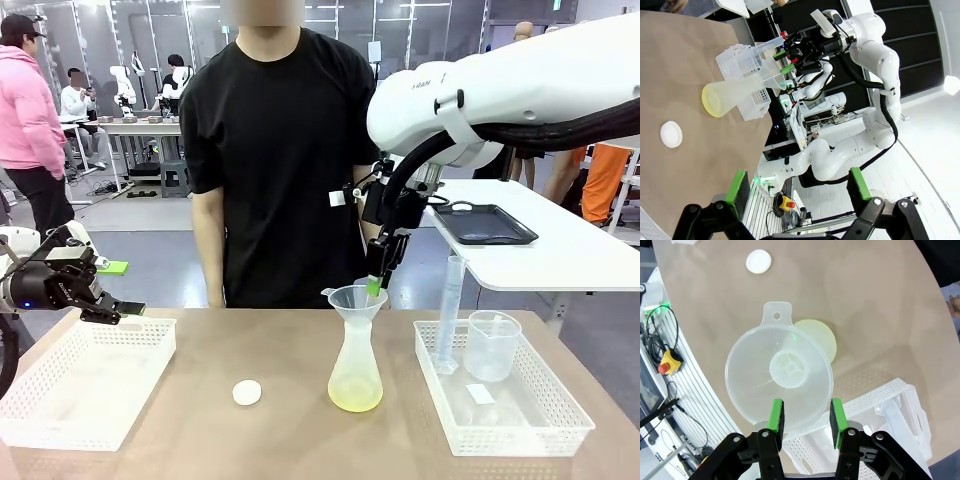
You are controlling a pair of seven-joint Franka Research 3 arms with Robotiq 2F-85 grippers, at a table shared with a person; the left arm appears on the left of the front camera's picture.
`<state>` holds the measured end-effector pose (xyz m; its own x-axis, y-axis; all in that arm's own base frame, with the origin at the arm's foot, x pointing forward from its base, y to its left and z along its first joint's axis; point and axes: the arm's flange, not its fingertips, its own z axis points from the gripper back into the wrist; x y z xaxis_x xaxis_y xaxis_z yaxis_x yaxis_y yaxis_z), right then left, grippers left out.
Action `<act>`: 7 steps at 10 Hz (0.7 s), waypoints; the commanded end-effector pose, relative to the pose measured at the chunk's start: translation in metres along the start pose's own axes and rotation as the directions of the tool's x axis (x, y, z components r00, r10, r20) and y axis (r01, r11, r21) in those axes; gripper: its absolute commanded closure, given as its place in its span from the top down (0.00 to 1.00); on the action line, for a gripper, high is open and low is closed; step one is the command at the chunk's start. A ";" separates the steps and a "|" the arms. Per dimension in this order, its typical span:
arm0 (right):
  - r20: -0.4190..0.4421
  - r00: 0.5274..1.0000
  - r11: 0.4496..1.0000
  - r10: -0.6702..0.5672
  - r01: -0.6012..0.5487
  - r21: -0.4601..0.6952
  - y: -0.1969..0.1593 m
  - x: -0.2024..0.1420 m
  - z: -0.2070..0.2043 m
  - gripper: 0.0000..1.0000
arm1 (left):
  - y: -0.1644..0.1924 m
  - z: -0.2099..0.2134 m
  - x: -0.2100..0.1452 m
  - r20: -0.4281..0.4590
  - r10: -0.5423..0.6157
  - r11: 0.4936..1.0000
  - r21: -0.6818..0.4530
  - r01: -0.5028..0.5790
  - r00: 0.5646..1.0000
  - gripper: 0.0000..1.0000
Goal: Prepare the solutions needed for the experiment.
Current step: Once the solution is in the Big flask , pick up the Plastic Funnel and place it back into the right Organizing basket.
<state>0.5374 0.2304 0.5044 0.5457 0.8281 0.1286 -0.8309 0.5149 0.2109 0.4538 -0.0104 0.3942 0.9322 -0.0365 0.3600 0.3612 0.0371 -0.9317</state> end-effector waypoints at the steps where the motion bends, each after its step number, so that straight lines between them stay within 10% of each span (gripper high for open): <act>1: -0.045 0.999 1.000 -0.024 0.023 -0.004 -0.002 0.013 -0.003 0.48 | -0.002 -0.001 0.001 0.002 -0.007 1.000 0.010 0.007 1.000 1.00; 7: -0.097 0.995 0.999 -0.022 0.024 0.023 -0.006 0.023 -0.020 0.39 | -0.002 -0.001 0.001 0.002 -0.007 1.000 0.010 0.007 1.000 1.00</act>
<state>0.5491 0.2449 0.4826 0.5326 0.8435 0.0694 -0.8279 0.5022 0.2496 0.4538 -0.0104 0.3942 0.9322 -0.0365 0.3600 0.3613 0.0372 -0.9317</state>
